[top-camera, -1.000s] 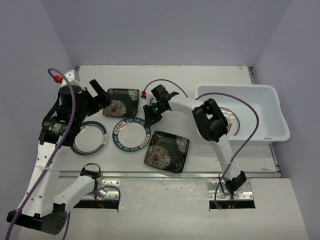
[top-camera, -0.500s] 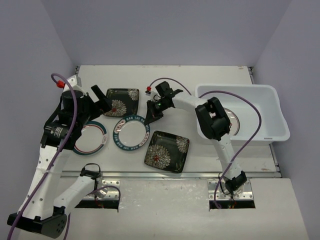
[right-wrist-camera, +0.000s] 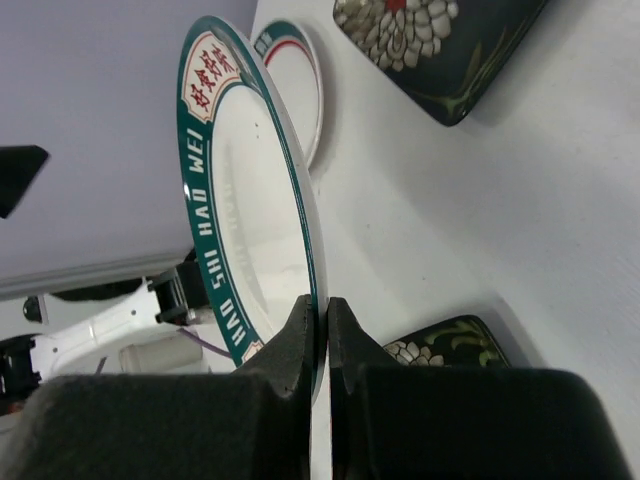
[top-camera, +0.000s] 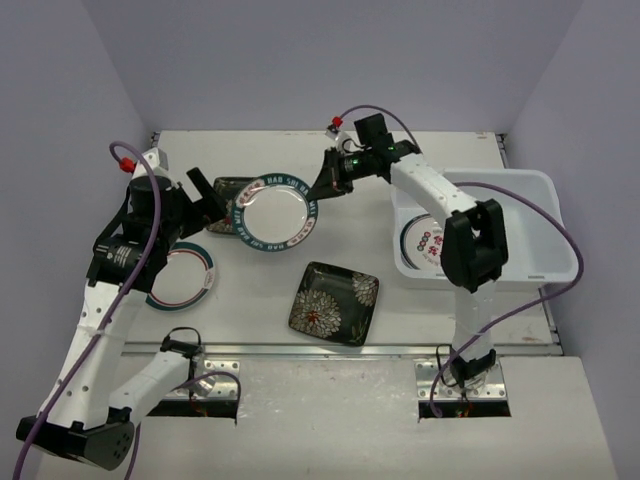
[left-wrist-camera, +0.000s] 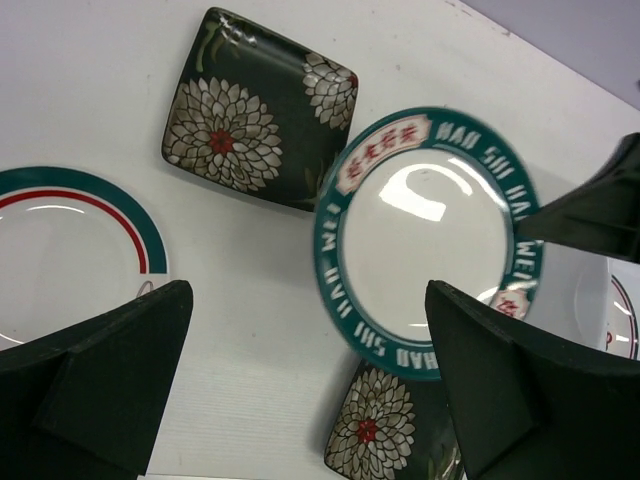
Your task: Place the plates into the plastic bin on the countertop
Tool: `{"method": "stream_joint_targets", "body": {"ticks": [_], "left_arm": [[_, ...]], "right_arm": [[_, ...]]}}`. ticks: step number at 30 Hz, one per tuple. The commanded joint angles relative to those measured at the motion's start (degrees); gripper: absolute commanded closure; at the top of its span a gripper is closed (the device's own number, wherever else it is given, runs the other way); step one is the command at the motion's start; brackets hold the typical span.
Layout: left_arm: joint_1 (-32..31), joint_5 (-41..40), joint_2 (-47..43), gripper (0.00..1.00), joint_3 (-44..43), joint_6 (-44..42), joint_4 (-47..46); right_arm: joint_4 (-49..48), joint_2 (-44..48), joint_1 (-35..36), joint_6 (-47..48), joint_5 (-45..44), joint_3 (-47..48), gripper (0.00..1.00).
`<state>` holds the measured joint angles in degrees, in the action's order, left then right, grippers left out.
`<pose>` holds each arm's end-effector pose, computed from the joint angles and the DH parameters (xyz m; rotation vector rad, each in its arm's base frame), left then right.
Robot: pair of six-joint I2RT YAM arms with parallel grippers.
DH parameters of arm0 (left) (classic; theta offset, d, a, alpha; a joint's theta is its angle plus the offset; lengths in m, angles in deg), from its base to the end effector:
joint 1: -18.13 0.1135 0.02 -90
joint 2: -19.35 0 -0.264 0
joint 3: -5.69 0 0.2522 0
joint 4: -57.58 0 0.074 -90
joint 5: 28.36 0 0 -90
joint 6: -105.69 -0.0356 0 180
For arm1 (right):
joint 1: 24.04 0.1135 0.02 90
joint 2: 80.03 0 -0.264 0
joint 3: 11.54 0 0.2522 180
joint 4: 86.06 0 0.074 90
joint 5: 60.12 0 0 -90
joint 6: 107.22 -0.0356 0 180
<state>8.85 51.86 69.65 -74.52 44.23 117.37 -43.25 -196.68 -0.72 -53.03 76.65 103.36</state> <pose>0.1634 -0.0206 0.3880 -0.4515 2.0424 -0.2228 0.4127 0.2062 0.2727 -0.1754 2.4970 1.4353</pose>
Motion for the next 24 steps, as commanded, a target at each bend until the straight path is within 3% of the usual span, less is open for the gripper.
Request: {"method": "stream_joint_targets", "body": {"ticks": [1, 5, 9, 12, 15, 19, 24], "left_arm": [[0.6, 0.6, 0.6, 0.00, -1.3, -1.0, -3.7], [0.7, 1.2, 2.3, 0.00, 0.6, -1.2, -4.1], [0.7, 3.8, 4.8, 0.00, 2.1, -1.5, -4.1], [0.6, 6.0, 6.3, 0.00, 3.0, -2.4, -5.1], [0.7, 7.1, 9.3, 0.00, 3.2, -3.1, -6.6], [0.7, 7.4, 12.4, 0.00, 2.6, -3.8, -7.3], [0.7, 3.2, 13.4, 0.00, 2.3, -4.5, -7.3]], "right_arm": [[7.3, 12.0, -9.4, 2.4, -3.6, 0.9, 1.00], [13.2, 20.4, -22.7, 7.1, -13.9, -7.4, 1.00], [12.3, 27.8, -39.1, 8.4, -13.6, -16.9, 1.00], [10.7, 32.7, -46.6, 8.9, -16.1, -21.8, 1.00], [9.3, 35.5, -48.1, 10.9, -25.7, -26.6, 1.00], [7.1, 37.7, -49.3, 11.7, -31.6, -32.5, 1.00], [3.0, 38.9, -49.6, 15.0, -29.0, -38.8, 1.00]]}}
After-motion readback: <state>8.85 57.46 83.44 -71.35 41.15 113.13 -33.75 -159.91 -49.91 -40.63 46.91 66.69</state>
